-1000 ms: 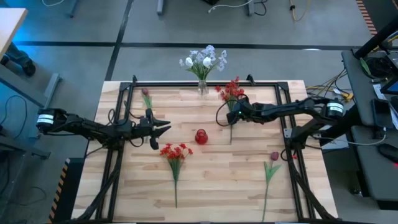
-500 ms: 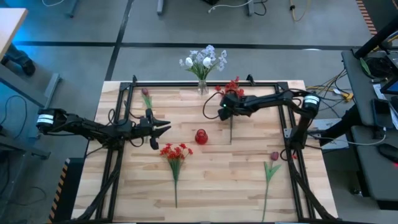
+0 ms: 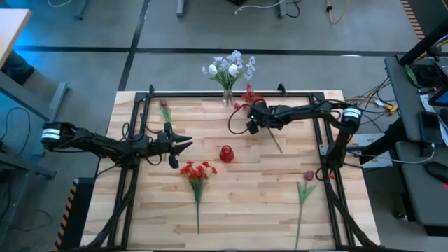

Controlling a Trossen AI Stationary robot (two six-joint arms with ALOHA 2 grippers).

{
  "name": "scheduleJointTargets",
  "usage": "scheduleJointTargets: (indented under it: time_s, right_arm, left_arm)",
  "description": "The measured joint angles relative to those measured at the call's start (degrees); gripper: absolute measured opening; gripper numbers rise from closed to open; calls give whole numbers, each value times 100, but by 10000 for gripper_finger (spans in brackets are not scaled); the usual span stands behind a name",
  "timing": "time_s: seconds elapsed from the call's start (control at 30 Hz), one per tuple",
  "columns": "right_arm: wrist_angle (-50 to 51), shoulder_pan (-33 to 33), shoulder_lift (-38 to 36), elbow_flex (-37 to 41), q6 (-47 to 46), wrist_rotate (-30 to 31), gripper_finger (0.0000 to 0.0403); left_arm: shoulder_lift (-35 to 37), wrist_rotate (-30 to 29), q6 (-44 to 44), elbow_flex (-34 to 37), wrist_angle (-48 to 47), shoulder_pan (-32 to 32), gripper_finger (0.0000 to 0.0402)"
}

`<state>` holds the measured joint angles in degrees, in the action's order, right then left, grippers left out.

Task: Sort flowers into vase by color
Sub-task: Put the top red flowers into the red vase

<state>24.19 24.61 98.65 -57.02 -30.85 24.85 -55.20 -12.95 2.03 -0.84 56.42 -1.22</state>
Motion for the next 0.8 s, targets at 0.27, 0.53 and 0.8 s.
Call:
scheduleJointTargets:
  time_s: [0.27, 0.53, 0.8]
  right_arm:
    - [-61, -687, -1478, 901, -373, 722, 14]
    - [-1855, -1907, -2923, 2062, -137, 951, 13]
    - [-6085, -2726, -2999, 2767, 1978, 372, 13]
  left_arm:
    - [0, 0, 2, 0, -2, -1, 78]
    - [0, 0, 0, 0, 68, -1, 78]
    - [0, 0, 0, -24, 58, -1, 78]
